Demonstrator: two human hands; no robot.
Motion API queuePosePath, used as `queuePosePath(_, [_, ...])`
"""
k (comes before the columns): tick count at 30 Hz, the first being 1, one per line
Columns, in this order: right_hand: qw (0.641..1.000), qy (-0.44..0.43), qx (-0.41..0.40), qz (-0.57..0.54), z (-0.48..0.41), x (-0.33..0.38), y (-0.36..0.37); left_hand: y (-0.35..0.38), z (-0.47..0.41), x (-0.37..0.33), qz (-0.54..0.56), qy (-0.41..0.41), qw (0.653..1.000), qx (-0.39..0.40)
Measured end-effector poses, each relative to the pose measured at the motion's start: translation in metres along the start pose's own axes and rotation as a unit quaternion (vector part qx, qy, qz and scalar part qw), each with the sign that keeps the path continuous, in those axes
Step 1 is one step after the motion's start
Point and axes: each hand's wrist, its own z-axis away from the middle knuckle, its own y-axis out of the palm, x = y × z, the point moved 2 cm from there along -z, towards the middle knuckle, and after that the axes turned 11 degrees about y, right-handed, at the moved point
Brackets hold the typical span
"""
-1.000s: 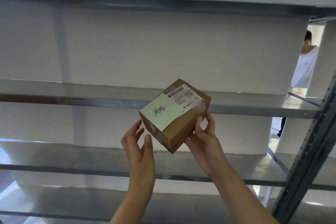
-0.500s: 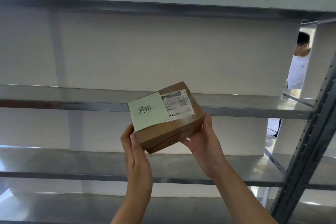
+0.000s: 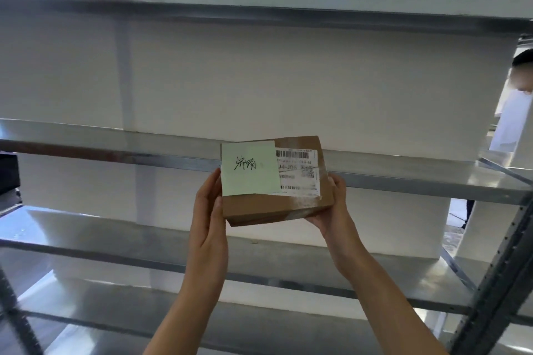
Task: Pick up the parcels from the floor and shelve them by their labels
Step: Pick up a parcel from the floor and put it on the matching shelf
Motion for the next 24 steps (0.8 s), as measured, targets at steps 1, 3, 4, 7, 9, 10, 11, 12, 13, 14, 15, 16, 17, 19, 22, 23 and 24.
queuePosePath(1, [1.0, -0.009, -0.003, 0.021, 0.001, -0.001, 0.003, -0.002, 0.001, -0.003, -0.004, -0.004, 1.0, 0.0])
queuePosePath(3, [0.996, -0.033, 0.018, 0.077, 0.001, -0.007, 0.004, -0.009, 0.001, -0.008, -0.005, -0.015, 1.0, -0.01])
queuePosePath(4, [0.994, -0.042, 0.03, 0.099, 0.001, -0.009, 0.005, -0.013, 0.002, -0.009, -0.003, -0.016, 1.0, -0.019])
queuePosePath(7, [0.99, -0.051, 0.081, 0.108, 0.004, -0.007, 0.012, -0.025, 0.008, -0.015, 0.001, -0.03, 0.999, -0.042])
queuePosePath(9, [0.987, -0.044, 0.112, 0.105, 0.008, -0.013, 0.021, -0.033, 0.019, -0.016, -0.004, -0.042, 0.997, -0.063])
queuePosePath(10, [0.986, -0.036, 0.125, 0.105, 0.009, -0.018, 0.026, -0.039, 0.026, -0.016, -0.001, -0.051, 0.995, -0.08])
queuePosePath(11, [0.985, -0.03, 0.138, 0.101, 0.012, -0.024, 0.032, -0.044, 0.032, -0.017, 0.009, -0.059, 0.994, -0.097])
queuePosePath(12, [0.984, -0.021, 0.151, 0.096, 0.014, -0.031, 0.038, -0.051, 0.039, -0.018, 0.018, -0.065, 0.991, -0.115])
queuePosePath(13, [0.982, -0.014, 0.166, 0.092, 0.016, -0.039, 0.044, -0.057, 0.044, -0.021, 0.024, -0.07, 0.988, -0.132])
queuePosePath(14, [0.98, -0.008, 0.18, 0.088, 0.019, -0.048, 0.051, -0.064, 0.05, -0.025, 0.024, -0.077, 0.986, -0.148])
queuePosePath(15, [0.977, 0.001, 0.195, 0.084, 0.023, -0.055, 0.058, -0.071, 0.055, -0.03, 0.019, -0.084, 0.983, -0.162])
queuePosePath(16, [0.975, 0.011, 0.208, 0.077, 0.026, -0.062, 0.065, -0.077, 0.061, -0.035, 0.012, -0.085, 0.982, -0.171])
queuePosePath(17, [0.973, 0.02, 0.22, 0.068, 0.028, -0.069, 0.072, -0.085, 0.067, -0.039, -0.001, -0.083, 0.981, -0.178])
queuePosePath(19, [0.967, 0.034, 0.245, 0.056, 0.034, -0.079, 0.087, -0.101, 0.08, -0.046, -0.032, -0.085, 0.978, -0.189])
queuePosePath(22, [0.957, 0.046, 0.284, 0.05, 0.046, -0.093, 0.112, -0.125, 0.101, -0.054, -0.058, -0.077, 0.969, -0.228])
queuePosePath(23, [0.952, 0.053, 0.298, 0.047, 0.052, -0.099, 0.121, -0.134, 0.108, -0.056, -0.055, -0.071, 0.965, -0.245])
queuePosePath(24, [0.947, 0.06, 0.312, 0.046, 0.058, -0.105, 0.131, -0.142, 0.115, -0.059, -0.055, -0.066, 0.962, -0.26])
